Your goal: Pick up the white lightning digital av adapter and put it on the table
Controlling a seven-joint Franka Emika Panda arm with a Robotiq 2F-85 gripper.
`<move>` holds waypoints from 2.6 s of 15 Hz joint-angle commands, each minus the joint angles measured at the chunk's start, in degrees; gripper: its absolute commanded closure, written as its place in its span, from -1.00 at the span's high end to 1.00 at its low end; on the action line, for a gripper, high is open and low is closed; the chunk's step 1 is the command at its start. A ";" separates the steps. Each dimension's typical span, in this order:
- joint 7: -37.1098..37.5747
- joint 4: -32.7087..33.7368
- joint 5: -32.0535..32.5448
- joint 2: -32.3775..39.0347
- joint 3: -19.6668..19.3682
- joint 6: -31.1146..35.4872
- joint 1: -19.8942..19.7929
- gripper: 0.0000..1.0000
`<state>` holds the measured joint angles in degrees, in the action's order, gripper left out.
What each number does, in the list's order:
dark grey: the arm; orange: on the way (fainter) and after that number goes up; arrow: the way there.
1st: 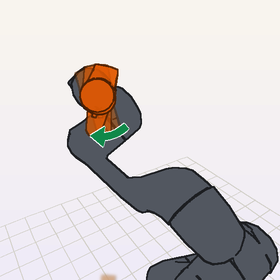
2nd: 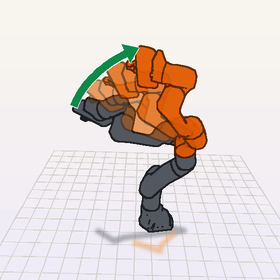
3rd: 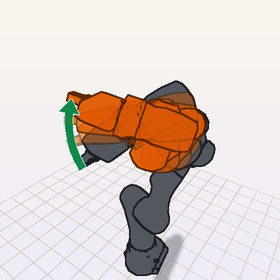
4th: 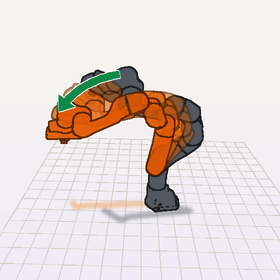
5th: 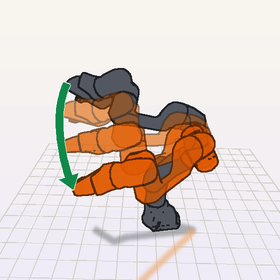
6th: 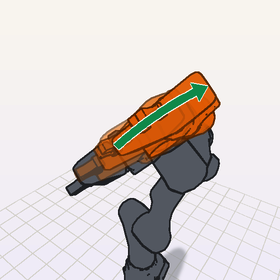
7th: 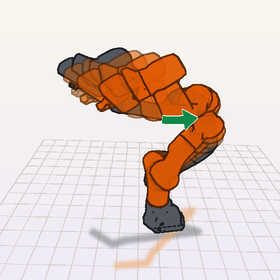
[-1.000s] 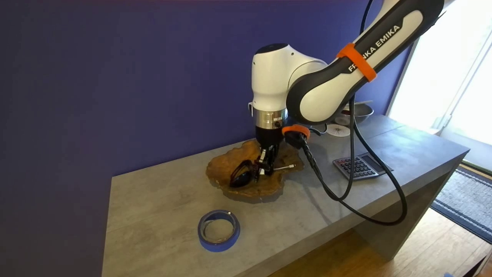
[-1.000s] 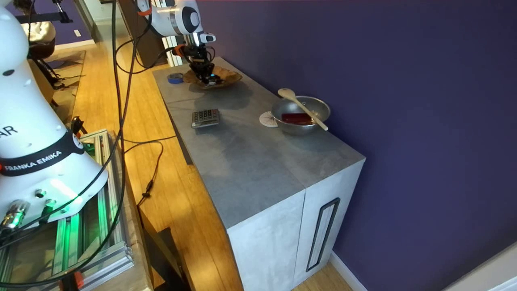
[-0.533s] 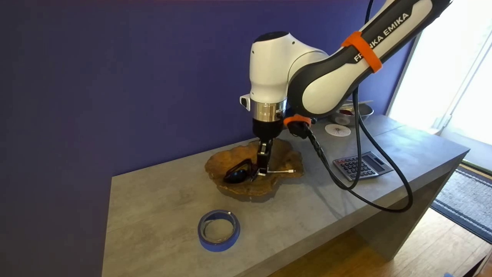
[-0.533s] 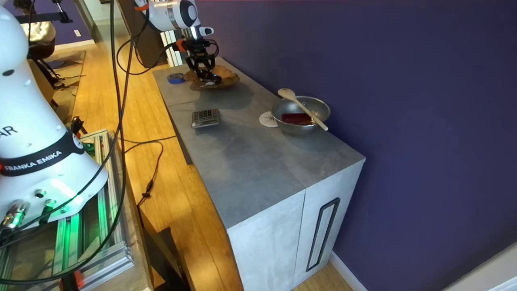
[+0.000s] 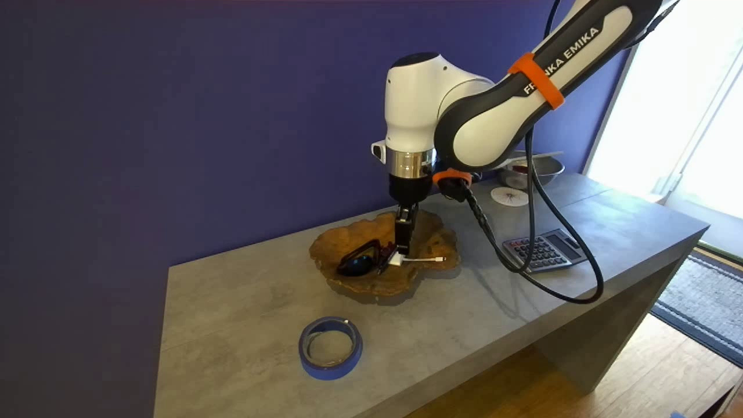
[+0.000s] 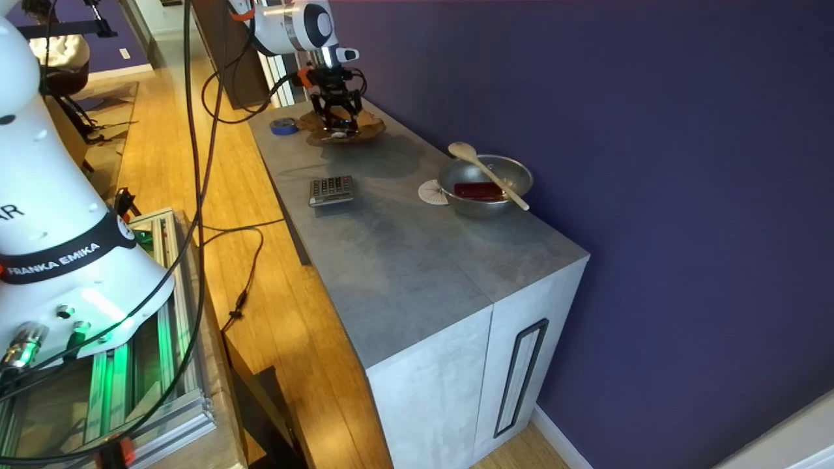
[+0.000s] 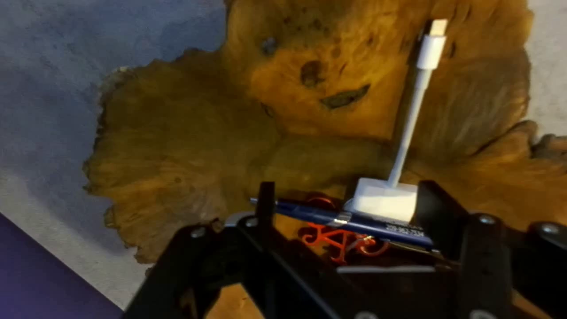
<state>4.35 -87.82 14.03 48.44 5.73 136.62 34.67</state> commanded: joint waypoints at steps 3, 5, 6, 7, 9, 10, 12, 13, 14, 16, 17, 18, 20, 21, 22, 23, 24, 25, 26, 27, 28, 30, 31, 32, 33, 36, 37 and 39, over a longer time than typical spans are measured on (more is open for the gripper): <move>-0.82 1.08 0.03 1.79 1.57 -0.93 -1.58 -0.21; -0.95 1.02 0.13 1.74 1.95 -0.78 -1.33 -0.27; -0.72 0.83 0.42 1.39 1.95 -0.63 -0.96 -0.28; -0.36 0.66 0.57 1.09 1.93 -0.51 -0.69 -0.28; 0.50 -0.01 1.14 0.17 1.54 -0.07 0.05 -0.20; 1.14 -0.28 1.28 -0.34 1.21 -0.08 0.48 -0.22; 1.60 -0.41 1.26 -0.79 1.06 -0.12 0.78 -0.27; 1.60 -0.39 1.17 -0.78 1.10 -0.23 0.80 -0.31; 1.58 -0.32 1.01 -0.71 1.18 -0.20 0.72 -0.29; 1.38 -0.10 0.57 -0.23 1.46 -0.22 0.39 -0.32; 1.35 0.03 0.47 0.00 1.53 -0.25 0.31 -0.36; 1.29 0.26 0.31 0.29 1.63 -0.42 0.24 -0.37; 1.25 0.28 0.16 0.47 1.72 -0.69 0.15 -0.35; 1.31 0.26 0.13 0.49 1.71 -0.86 0.15 -0.31; 1.29 0.26 -0.01 0.53 1.81 -1.03 0.09 -0.32; 1.18 0.31 -0.10 0.58 1.93 -1.20 0.06 -0.31; 1.19 0.29 -0.15 0.56 1.99 -1.19 0.07 -0.32; 1.11 0.24 -0.26 0.52 2.12 -1.19 -0.01 -0.33; 1.09 0.33 -0.38 0.61 2.19 -1.49 -0.05 -0.36; 0.95 0.39 -0.63 0.73 2.38 -1.60 -0.20 -0.39; 0.76 0.51 -0.92 1.01 2.62 -1.60 -0.42 -0.39; 0.58 0.73 -1.41 1.46 2.95 -1.95 -0.66 -0.42; 0.59 0.78 -1.67 1.63 3.14 -2.21 -0.80 -0.42; 0.57 0.73 -1.80 1.71 3.26 -2.27 -0.90 -0.42; 0.63 0.74 -1.95 1.80 3.37 -2.38 -0.98 -0.45; -0.01 1.47 -2.78 2.81 4.03 -2.45 -1.56 -0.70; -0.04 1.84 -3.14 3.38 4.23 -2.41 -1.84 -0.94; -0.48 2.77 -3.86 4.54 4.81 -2.46 -2.51 -0.94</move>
<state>4.88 -87.55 12.08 50.26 8.91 135.52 33.65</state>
